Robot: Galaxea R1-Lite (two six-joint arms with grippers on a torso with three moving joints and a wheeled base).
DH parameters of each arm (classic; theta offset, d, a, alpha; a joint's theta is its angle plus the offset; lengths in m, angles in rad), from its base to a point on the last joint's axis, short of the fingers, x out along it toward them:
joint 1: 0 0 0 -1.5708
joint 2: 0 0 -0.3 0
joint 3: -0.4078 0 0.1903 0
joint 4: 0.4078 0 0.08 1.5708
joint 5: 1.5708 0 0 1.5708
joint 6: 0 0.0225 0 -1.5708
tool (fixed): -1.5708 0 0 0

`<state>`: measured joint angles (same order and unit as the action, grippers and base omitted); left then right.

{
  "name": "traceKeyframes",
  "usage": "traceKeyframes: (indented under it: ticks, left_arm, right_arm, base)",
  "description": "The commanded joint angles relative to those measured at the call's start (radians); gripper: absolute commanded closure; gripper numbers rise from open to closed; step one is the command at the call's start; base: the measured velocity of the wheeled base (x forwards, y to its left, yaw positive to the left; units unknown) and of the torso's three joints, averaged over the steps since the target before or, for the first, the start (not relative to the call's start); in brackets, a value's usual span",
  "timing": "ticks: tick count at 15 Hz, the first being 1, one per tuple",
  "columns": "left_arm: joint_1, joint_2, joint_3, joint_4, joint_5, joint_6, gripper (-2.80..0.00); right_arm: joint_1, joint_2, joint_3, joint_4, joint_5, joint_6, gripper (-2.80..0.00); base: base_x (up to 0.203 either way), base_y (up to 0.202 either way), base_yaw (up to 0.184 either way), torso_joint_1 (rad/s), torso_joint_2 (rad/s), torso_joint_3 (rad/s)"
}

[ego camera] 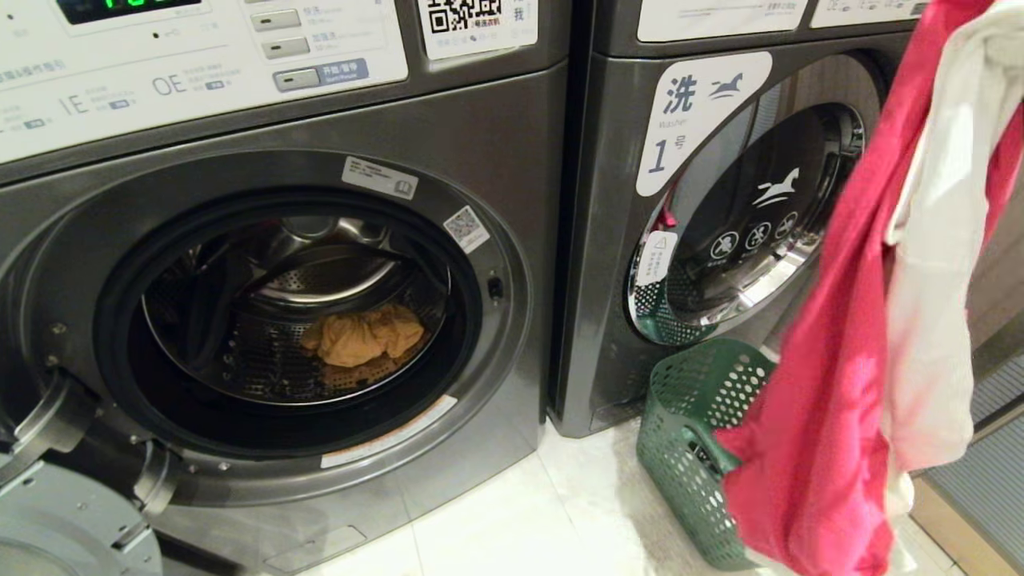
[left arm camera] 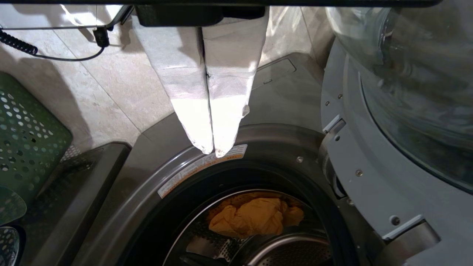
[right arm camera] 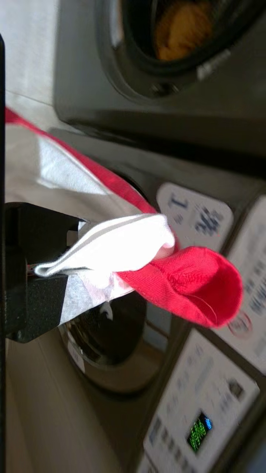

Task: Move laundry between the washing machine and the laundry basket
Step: Pick a cloth and place it into the basket

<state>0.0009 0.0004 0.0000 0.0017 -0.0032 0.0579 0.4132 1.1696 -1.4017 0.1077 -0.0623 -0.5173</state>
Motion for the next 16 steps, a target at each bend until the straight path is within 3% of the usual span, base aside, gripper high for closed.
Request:
traceKeyframes:
  ticks: [1, 8, 14, 16]
  left_arm:
    - [0.001, 0.000, 0.000, 0.000, 0.000, 0.000, 0.00]
    - [0.001, 0.000, 0.000, 0.000, 0.000, 0.000, 0.00]
    - [0.001, 0.000, 0.000, 0.000, 0.000, 0.000, 0.00]
    - [0.001, 0.000, 0.000, 0.000, 0.000, 0.000, 0.00]
  right_arm:
    - [-0.005, 0.025, -0.091, 0.009, -0.023, -0.003, 0.00]
    - [-0.066, 0.142, -0.530, 0.317, -0.232, 0.000, 0.00]
    - [-0.235, 0.182, -0.556, 0.344, -0.263, 0.006, 0.00]
    - [-0.288, 0.212, -0.554, 0.344, -0.279, 0.051, 0.00]
  base:
    - [0.000, 0.000, 0.000, 0.000, 0.00, 0.000]
    - [0.000, 0.000, 0.000, 0.000, 0.00, 0.000]
    - [0.000, 0.000, 0.000, 0.000, 0.00, 0.000]
    - [0.000, 0.000, 0.000, 0.000, 0.00, 0.000]
